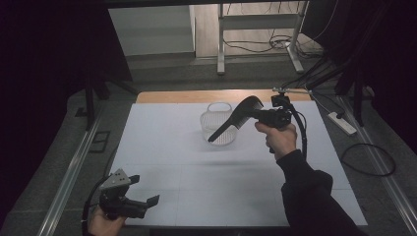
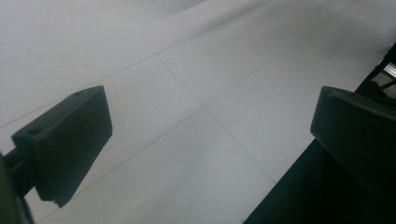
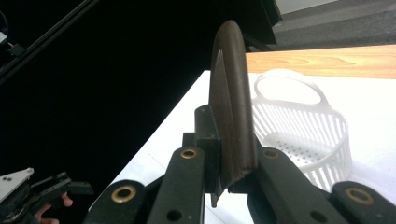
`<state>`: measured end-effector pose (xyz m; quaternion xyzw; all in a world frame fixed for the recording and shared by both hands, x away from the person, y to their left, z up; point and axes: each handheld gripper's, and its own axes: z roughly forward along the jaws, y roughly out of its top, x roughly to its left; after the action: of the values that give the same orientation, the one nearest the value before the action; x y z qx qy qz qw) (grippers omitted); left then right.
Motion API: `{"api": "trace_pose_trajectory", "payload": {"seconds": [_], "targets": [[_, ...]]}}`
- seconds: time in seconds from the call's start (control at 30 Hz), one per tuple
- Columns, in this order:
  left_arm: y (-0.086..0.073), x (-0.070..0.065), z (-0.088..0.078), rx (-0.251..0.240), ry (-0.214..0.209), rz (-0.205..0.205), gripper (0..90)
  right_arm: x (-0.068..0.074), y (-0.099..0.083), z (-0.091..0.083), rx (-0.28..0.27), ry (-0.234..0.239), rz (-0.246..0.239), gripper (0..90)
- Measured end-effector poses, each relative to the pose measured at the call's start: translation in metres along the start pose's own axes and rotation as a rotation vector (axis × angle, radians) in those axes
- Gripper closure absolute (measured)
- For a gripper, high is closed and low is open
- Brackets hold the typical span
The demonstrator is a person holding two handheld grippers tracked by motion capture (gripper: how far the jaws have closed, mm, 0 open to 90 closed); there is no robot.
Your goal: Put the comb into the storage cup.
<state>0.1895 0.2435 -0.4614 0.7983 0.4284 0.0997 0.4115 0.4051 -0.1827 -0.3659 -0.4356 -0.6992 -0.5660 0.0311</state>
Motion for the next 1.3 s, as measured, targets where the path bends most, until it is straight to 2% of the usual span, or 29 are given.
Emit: {"api": "trace_pose_trajectory", "payload": {"seconds": [0.17, 0.3, 0.7, 1.1, 1.3], "targets": [[-0.005, -0.001, -0.006, 0.005, 0.015, 0.001, 0.0, -0.004, 0.003, 0.001, -0.013, -0.013, 0.007, 86.1], [-0.010, -0.001, -0.011, 0.001, 0.021, -0.013, 0.0, -0.006, 0.007, 0.001, -0.025, -0.022, 0.010, 86.1], [-0.016, 0.000, -0.019, -0.017, 0.037, -0.030, 0.0, -0.010, 0.022, 0.004, -0.052, -0.059, 0.006, 86.1], [-0.018, 0.000, -0.023, -0.038, 0.037, -0.037, 0.0, -0.014, 0.030, 0.016, -0.064, -0.103, 0.000, 86.1], [-0.018, 0.001, -0.023, -0.033, 0.032, -0.036, 0.0, -0.018, 0.032, 0.025, -0.068, -0.124, -0.001, 86.1]]}}
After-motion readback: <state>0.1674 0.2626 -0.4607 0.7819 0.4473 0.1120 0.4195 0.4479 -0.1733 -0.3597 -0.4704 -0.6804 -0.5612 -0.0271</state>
